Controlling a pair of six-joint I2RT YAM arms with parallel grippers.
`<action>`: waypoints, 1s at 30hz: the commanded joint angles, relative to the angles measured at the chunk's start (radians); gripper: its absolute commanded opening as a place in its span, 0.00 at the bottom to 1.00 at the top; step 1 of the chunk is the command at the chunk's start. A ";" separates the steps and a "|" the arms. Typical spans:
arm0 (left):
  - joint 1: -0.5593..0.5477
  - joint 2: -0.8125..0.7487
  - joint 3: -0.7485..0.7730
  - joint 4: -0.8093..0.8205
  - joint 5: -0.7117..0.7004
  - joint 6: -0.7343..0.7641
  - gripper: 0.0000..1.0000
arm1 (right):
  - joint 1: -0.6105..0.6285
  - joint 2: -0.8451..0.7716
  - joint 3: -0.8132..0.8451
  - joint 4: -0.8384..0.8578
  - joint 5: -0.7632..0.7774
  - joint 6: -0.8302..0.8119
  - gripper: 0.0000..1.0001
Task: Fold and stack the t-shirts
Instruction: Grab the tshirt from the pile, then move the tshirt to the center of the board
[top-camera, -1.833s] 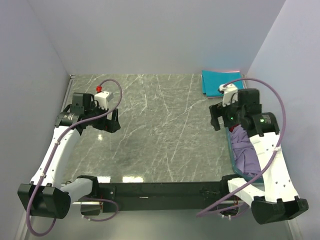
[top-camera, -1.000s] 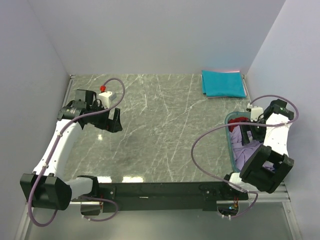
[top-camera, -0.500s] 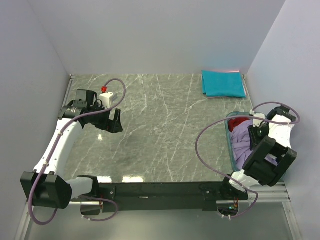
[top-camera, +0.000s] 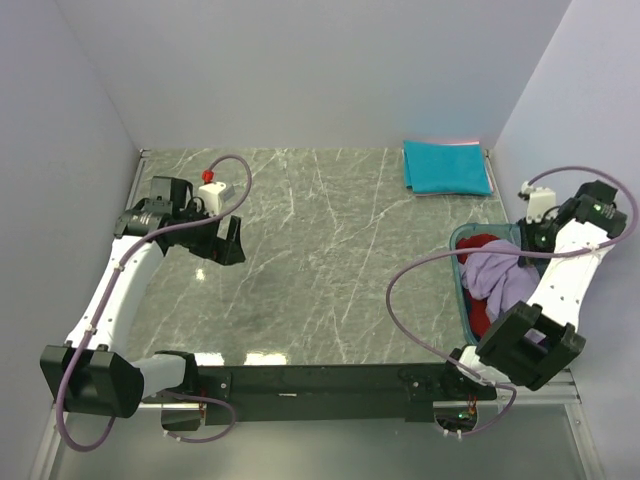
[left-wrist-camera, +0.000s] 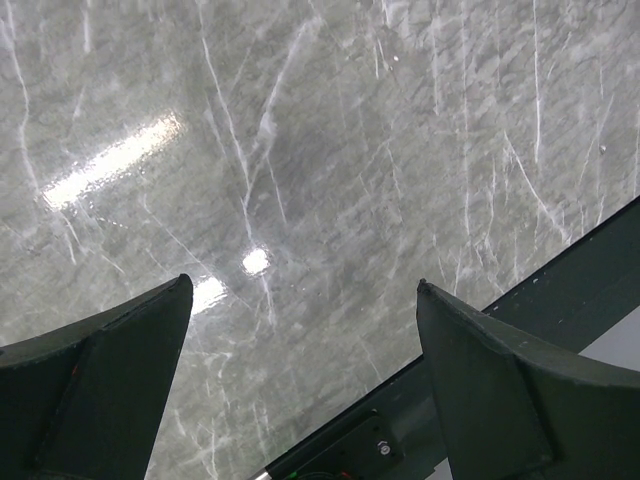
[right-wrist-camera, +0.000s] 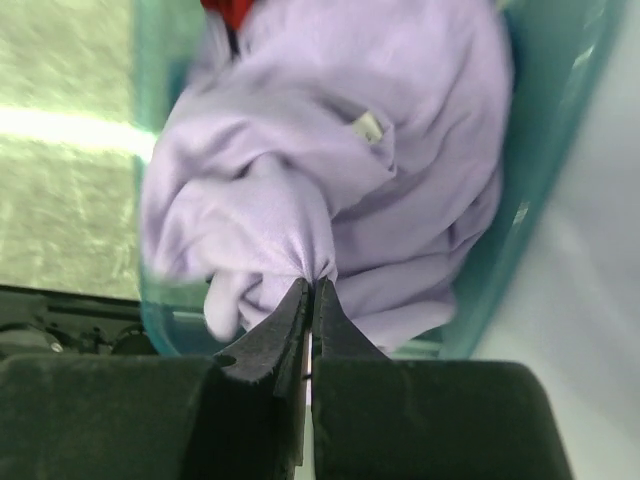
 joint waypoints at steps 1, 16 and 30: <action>-0.002 -0.003 0.053 -0.002 0.021 0.014 0.99 | -0.005 -0.066 0.166 -0.077 -0.132 0.001 0.00; 0.053 0.039 0.135 0.063 0.027 -0.080 0.99 | 0.240 -0.086 0.778 0.162 -0.494 0.427 0.00; 0.306 0.140 0.347 0.029 0.258 -0.118 0.99 | 0.743 -0.011 0.699 0.932 -0.584 1.084 0.00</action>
